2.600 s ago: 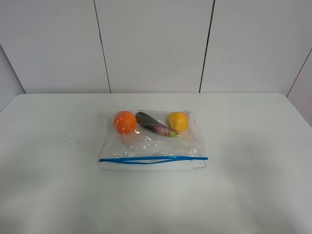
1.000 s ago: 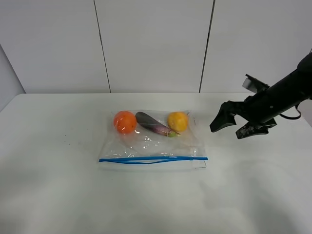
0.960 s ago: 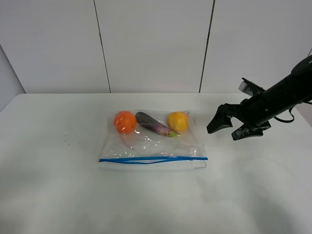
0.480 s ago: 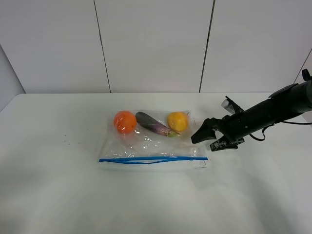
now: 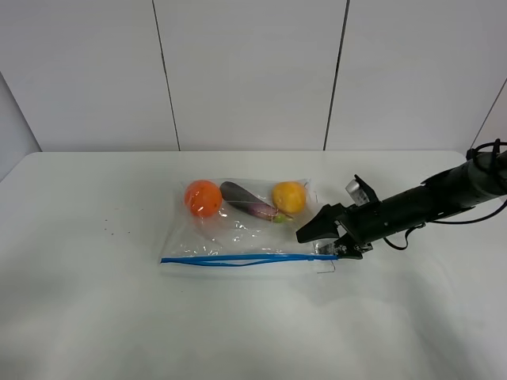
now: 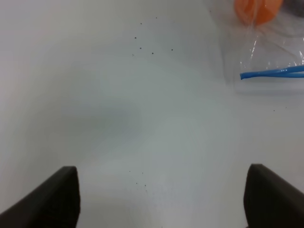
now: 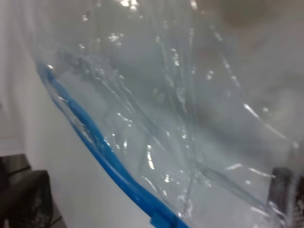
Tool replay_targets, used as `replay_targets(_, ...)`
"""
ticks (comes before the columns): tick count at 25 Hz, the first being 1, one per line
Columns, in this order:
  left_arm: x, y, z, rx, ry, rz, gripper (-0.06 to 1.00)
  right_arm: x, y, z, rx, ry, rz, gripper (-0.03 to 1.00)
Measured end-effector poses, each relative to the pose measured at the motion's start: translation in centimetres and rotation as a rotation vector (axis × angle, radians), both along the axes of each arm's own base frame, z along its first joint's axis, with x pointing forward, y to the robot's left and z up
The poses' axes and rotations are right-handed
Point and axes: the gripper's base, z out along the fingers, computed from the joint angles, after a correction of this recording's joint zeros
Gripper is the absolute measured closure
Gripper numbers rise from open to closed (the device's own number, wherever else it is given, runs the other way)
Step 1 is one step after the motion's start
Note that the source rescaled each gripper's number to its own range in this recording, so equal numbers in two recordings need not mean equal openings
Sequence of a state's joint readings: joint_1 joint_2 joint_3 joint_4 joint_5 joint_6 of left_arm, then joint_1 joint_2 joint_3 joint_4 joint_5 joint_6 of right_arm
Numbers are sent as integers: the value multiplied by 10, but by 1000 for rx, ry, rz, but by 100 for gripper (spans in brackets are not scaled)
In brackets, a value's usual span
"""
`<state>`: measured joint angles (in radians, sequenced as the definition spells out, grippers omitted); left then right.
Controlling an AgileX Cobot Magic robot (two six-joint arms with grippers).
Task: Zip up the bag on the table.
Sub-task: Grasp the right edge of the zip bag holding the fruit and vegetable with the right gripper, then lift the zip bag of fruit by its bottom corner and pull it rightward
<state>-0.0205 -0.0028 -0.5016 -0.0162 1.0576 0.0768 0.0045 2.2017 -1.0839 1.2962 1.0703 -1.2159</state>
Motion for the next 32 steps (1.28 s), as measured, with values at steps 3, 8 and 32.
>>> replay_targets(3, 0, 0, 0, 0, 0, 0, -6, 0, 1, -1, 12, -9, 0, 6)
replay_targets(8, 0, 0, 0, 0, 0, 0, -6, 0, 1, 0, 26, -8, 9, 20)
replay_targets(32, 0, 0, 0, 0, 0, 0, -6, 2, 8, 13, 195, 398, -229, 97)
